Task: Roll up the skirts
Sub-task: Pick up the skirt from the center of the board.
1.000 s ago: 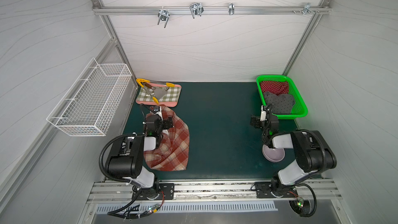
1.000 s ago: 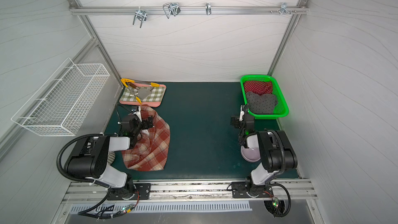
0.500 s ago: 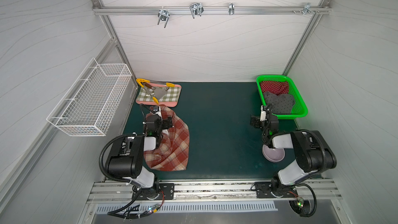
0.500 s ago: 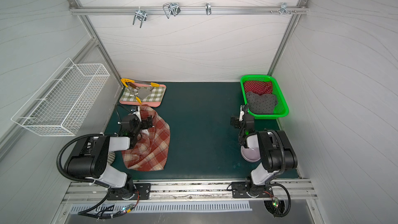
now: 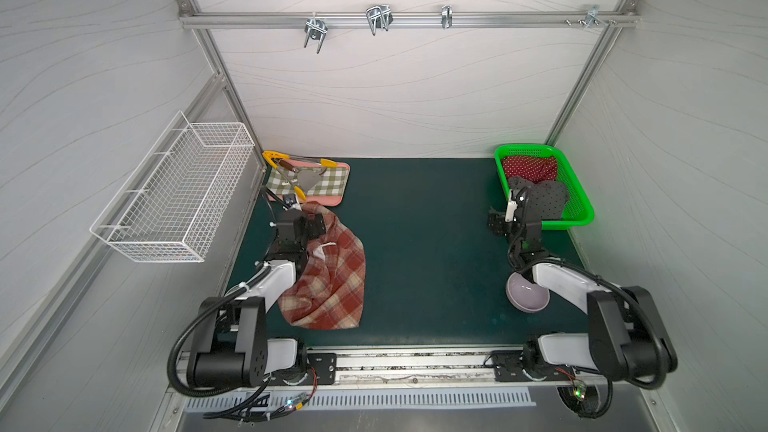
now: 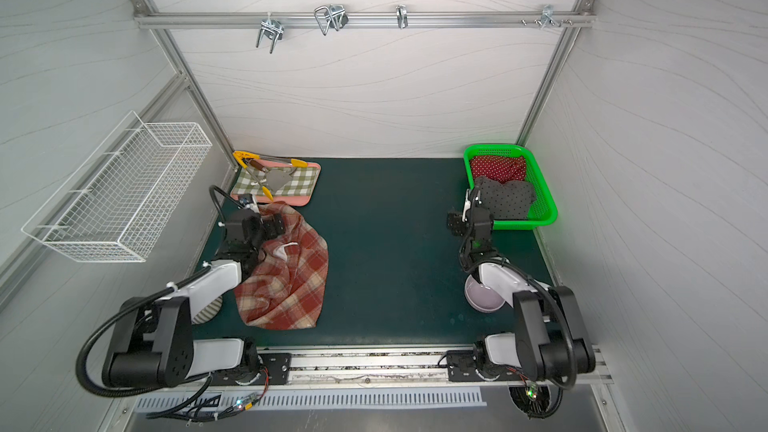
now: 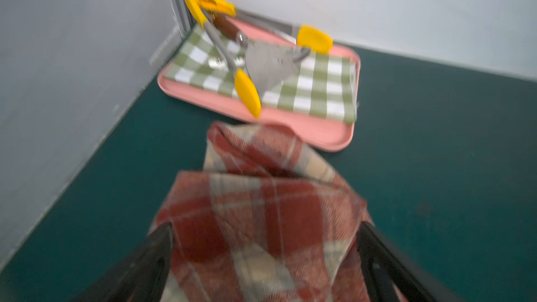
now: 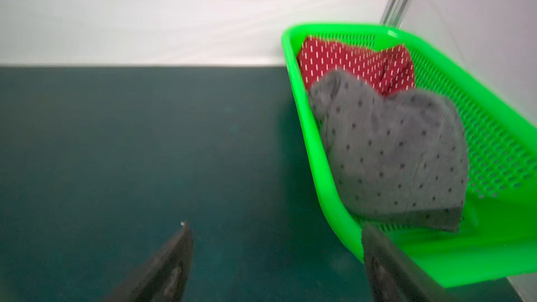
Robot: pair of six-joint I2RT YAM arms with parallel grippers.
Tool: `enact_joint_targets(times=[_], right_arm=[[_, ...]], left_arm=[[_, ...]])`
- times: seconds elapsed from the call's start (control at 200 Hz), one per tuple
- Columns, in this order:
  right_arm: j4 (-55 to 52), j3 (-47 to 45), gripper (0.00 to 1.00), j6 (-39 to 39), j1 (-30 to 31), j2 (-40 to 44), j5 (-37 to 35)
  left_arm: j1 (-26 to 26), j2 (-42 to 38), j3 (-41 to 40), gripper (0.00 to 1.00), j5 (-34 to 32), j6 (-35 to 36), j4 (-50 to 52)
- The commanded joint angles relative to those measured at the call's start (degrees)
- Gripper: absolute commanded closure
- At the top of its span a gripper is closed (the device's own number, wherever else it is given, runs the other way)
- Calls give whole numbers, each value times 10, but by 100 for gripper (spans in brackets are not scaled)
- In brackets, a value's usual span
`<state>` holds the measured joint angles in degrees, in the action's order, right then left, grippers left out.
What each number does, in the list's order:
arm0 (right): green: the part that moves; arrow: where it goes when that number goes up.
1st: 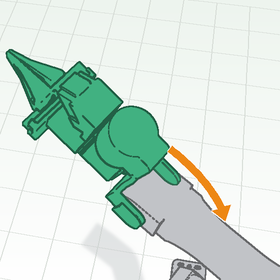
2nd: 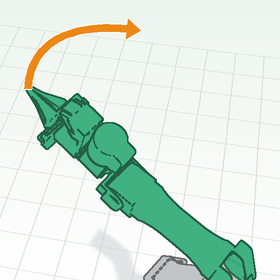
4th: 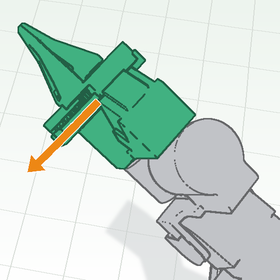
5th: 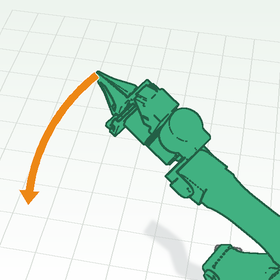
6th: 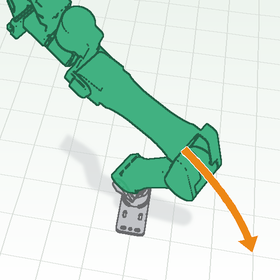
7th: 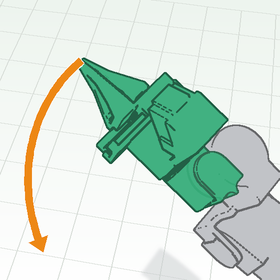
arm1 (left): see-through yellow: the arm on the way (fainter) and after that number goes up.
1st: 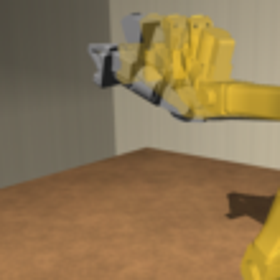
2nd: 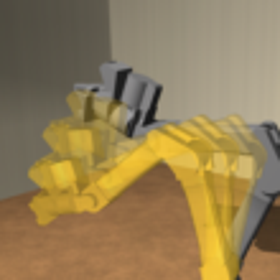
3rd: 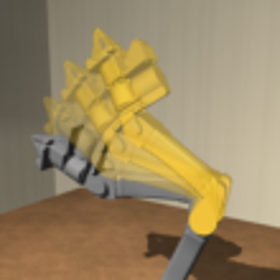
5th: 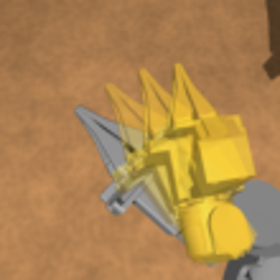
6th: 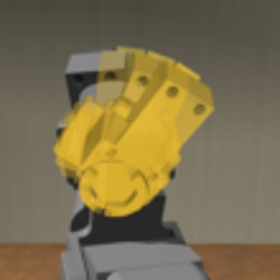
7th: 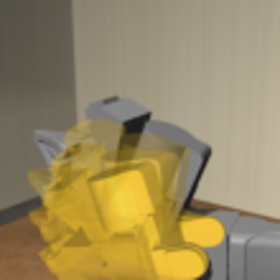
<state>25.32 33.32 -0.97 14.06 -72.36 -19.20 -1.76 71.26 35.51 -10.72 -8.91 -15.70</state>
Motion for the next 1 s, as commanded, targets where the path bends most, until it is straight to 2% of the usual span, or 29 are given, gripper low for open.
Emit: enact_joint_targets(times=[0.0,0.065,0.1,0.135,0.16,0.18,0.205,0.225,0.24,0.255,0.295,0.345,0.35,0.365,0.37,0.39,0.505,0.595,0.76,0.86,0.996], right_arm=[[-153,53,16,-8,76,63,-22],[-213,88,23,-28,127,82,32],[-244,107,25,-38,154,86,62],[-266,125,26,-43,181,83,104],[-286,139,27,-45,200,79,133],[-303,150,27,-48,215,72,149],[-322,164,27,-52,234,63,167],[-337,177,27,-57,248,53,183],[-347,186,27,-61,258,46,197],[-354,193,26,-66,268,38,210],[-367,210,25,-86,290,12,239],[-371,232,22,-105,324,-22,267],[-370,233,21,-107,328,-26,269],[-368,240,21,-108,340,-36,277],[-366,241,20,-109,344,-40,280],[-360,249,20,-110,359,-56,288],[-358,346,20,-112,444,-177,318],[-368,437,21,-125,477,-279,350],[-325,545,22,-191,489,-410,425],[-316,601,22,-221,492,-472,459],[-263,645,23,-270,489,-527,475]], left_arm=[[-21,-91,69,2,-11,-147,165],[-30,-161,64,2,-2,-240,197],[-33,-194,54,2,18,-262,190],[-33,-218,54,11,55,-261,191],[-33,-229,59,25,90,-254,197],[-33,-236,65,45,114,-248,203],[-33,-245,71,75,138,-243,215],[-33,-254,76,91,145,-245,227],[-33,-261,80,98,143,-249,240],[-33,-269,85,100,138,-254,254],[-33,-289,103,98,118,-256,294],[-33,-314,126,78,97,-244,339],[-33,-314,128,73,94,-243,344],[-33,-322,137,69,84,-240,360],[-33,-322,140,64,81,-239,366],[-33,-329,152,58,66,-237,387],[-32,-364,197,37,-19,-244,473],[-32,-387,216,32,-36,-235,501],[-21,-418,233,25,-100,-204,540],[-11,-432,234,21,-142,-185,552],[1,-445,231,21,-156,-179,554]])
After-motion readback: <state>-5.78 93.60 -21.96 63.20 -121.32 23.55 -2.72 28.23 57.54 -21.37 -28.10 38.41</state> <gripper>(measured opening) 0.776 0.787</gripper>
